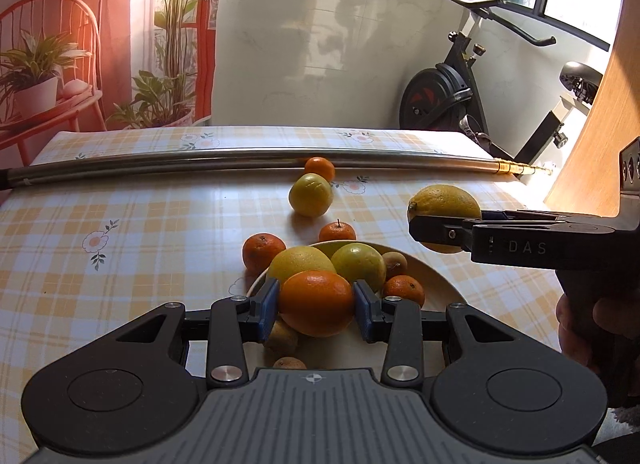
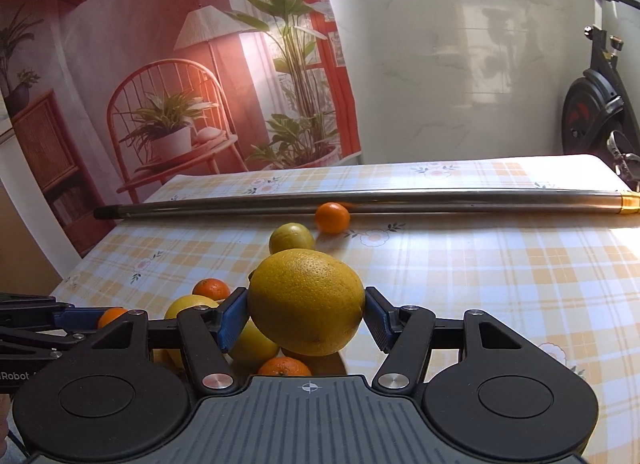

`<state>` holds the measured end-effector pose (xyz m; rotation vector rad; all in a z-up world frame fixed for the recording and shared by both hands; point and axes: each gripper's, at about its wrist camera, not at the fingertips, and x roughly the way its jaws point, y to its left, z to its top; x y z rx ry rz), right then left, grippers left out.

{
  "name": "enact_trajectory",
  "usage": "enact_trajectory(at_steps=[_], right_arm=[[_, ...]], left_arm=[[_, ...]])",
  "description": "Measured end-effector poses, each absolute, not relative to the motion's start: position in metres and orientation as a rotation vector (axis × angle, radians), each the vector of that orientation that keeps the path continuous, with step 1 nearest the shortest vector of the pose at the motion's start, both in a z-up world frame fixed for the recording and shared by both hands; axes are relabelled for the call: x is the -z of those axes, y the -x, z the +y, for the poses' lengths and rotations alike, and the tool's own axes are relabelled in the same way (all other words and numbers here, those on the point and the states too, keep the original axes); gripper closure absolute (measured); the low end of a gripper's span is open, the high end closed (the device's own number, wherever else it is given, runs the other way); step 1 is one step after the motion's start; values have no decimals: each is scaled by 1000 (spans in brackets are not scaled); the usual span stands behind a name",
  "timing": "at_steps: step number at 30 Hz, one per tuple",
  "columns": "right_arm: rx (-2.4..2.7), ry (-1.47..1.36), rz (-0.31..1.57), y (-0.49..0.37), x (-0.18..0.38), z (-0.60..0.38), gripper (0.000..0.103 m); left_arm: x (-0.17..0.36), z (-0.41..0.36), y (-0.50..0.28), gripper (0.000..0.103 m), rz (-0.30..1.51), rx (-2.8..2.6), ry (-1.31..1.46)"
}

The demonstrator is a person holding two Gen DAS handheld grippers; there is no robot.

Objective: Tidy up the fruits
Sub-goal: 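Carry the tangerine over the plate with the left gripper while the right carries the grapefruit there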

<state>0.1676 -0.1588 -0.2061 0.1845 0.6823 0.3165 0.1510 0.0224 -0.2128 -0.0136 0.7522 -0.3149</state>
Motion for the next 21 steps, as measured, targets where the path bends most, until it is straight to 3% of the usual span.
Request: enact_trajectory(at_steps=[21], right_arm=[[-366, -175, 817, -120, 231, -138, 46]], left_arm=[[242, 23, -129, 61, 918, 336, -17]])
